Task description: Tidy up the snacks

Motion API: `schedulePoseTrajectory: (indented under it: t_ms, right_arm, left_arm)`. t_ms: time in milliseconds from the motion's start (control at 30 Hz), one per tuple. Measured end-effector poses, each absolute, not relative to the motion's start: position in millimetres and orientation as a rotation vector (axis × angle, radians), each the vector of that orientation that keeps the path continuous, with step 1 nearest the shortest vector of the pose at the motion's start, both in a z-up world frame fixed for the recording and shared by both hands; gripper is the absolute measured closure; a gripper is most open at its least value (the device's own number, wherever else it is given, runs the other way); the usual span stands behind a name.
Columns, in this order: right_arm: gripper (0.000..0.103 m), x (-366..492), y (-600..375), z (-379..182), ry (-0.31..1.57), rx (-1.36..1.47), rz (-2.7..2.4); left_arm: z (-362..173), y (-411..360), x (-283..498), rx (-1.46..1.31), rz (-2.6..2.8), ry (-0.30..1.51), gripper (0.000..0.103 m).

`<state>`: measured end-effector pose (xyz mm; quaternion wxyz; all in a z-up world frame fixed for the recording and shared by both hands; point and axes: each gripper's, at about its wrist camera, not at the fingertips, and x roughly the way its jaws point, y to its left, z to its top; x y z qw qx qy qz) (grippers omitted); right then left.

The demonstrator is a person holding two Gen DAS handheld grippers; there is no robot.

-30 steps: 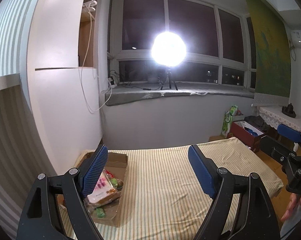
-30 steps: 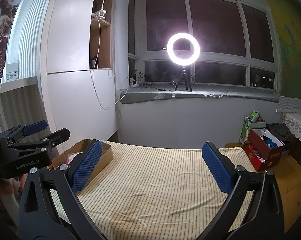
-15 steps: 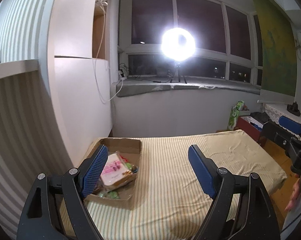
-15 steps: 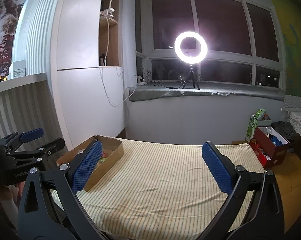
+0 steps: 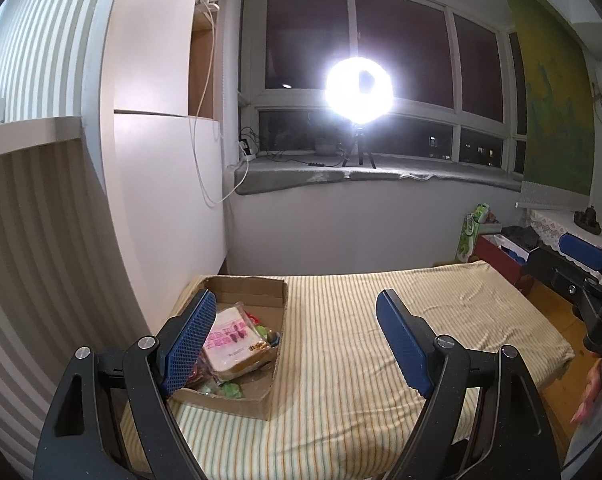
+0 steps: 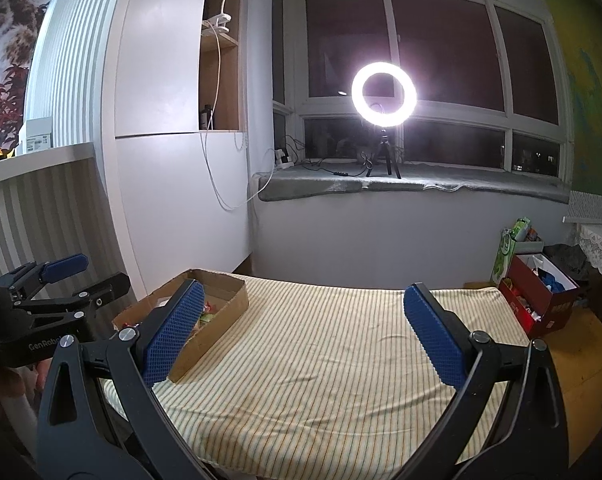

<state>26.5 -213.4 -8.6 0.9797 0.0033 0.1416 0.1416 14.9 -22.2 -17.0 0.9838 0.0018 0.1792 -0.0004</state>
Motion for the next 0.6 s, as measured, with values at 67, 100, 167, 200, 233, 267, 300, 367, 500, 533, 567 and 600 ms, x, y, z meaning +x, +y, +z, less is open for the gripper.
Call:
schedulePoseTrajectory:
  t_ms: [67,100,167,200,233,267,300,367,500,533,567,600]
  right_arm:
    - [0.001,28.1,-213.7,-8.7,0.287,0.008,0.285]
    - [0.001,28.6,-213.7,-8.9,0.288,0.008,0.284]
    - [0.001,29.6,-214.3,-9.5,0.289,0.01,0.284]
    - [0.001,30.2,-214.7,-9.7,0.29,0.01,0.284]
    - [0.001,30.1,-215.2,-9.8,0.291,0.01,0.284]
    - [0.001,30.2,-214.7,-9.6,0.29,0.01,0.284]
    - [0.001,30.2,-214.6,-9.6,0.29,0.01,0.284]
    - [0.001,30.2,-214.8,-9.5,0.289,0.01,0.285]
    - [0.001,30.3,-214.7,-9.8,0.29,0.01,0.284]
    - [0.001,30.4,-214.9,-9.9,0.291,0.011,0.285]
    - [0.001,30.3,-215.1,-10.0,0.29,0.011,0.285]
    - [0.001,30.4,-214.7,-9.9,0.29,0.01,0.285]
  left_arm:
    - [-17.7,-22.3,16.5,0.004,-0.001,0.364,0.021]
    - [-18.1,-22.1,17.2,0.004,0.001,0.364,0.021]
    - [-18.4,-22.4,17.5,0.004,0.002,0.366,0.021]
    - [-19.0,-22.5,17.1,0.005,0.001,0.366,0.021]
    - [-19.0,-22.6,17.2,0.006,0.002,0.366,0.021]
    - [-19.2,-22.7,17.5,0.005,0.001,0.366,0.021]
    - [-19.2,-22.9,17.5,0.006,0.001,0.367,0.021]
    - [-18.8,-23.8,17.0,0.007,0.0,0.366,0.021]
    - [-18.7,-24.7,16.9,0.007,-0.002,0.365,0.021]
    - [-18.3,-25.2,16.6,0.009,-0.002,0.364,0.021]
    - [-18.5,-25.0,16.7,0.009,-0.002,0.365,0.021]
    - [-18.6,-24.8,16.7,0.007,-0.003,0.364,0.021]
